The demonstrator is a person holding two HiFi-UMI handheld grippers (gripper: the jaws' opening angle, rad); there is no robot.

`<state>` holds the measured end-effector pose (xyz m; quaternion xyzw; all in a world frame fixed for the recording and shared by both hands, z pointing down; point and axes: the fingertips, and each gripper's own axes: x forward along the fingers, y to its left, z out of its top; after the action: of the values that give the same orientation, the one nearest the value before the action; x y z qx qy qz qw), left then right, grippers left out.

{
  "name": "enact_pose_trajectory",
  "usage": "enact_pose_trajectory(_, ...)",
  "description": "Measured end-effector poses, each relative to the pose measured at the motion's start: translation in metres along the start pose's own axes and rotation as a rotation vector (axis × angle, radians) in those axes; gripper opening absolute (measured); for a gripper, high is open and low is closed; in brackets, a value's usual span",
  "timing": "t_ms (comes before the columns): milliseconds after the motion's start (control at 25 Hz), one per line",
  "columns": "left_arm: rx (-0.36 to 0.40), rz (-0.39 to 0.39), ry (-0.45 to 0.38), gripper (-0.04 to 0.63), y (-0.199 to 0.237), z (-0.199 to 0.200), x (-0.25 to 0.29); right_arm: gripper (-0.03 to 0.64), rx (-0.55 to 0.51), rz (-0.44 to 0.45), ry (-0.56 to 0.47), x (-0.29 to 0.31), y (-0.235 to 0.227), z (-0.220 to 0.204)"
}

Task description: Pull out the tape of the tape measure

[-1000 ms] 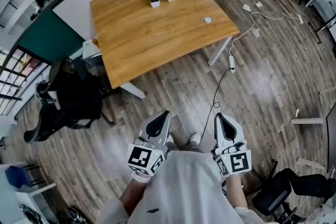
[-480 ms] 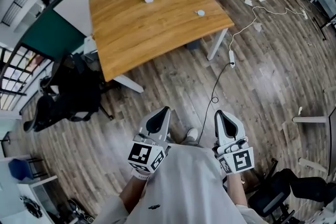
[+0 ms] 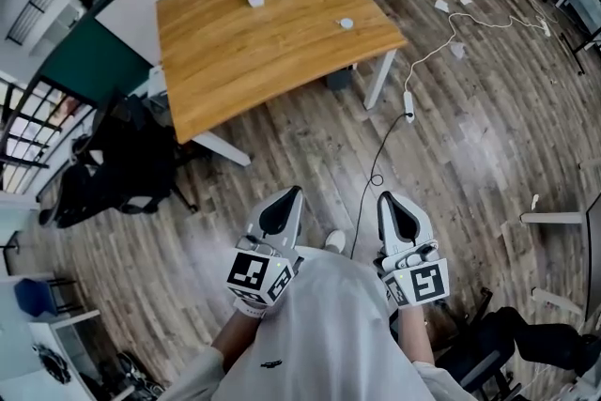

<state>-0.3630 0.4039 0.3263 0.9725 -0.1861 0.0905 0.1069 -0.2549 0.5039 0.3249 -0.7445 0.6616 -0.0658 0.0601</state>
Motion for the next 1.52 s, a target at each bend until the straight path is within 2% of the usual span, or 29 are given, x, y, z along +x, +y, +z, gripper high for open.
enact_pose_trajectory(160,-0.019,0.015,0.005,0.017,0.000,-0.002,0.007,0.000,-0.048,-0.019,0.004,-0.002,-0.004,-0.004)
enact_pose_trajectory(400,-0.030,-0.030,0.027,0.017,0.001,-0.007,0.034,0.002,-0.047,-0.030,0.052,0.013,-0.017,-0.012)
enact_pose_trajectory(600,-0.052,-0.032,0.023,0.017,0.015,0.000,0.065,0.000,-0.074,-0.015,0.104,0.037,-0.031,-0.014)
enact_pose_trajectory(800,-0.081,-0.039,0.021,0.017,0.037,0.011,0.103,0.001,-0.093,-0.013,0.111,0.075,-0.051,-0.003)
enact_pose_trajectory(1160,-0.092,-0.064,-0.014,0.017,0.081,0.059,0.169,0.000,-0.093,0.009,0.119,0.160,-0.076,0.023)
enact_pose_trajectory(1520,-0.112,-0.051,-0.029,0.017,0.154,0.085,0.219,0.000,-0.128,0.006,0.115,0.248,-0.095,0.044)
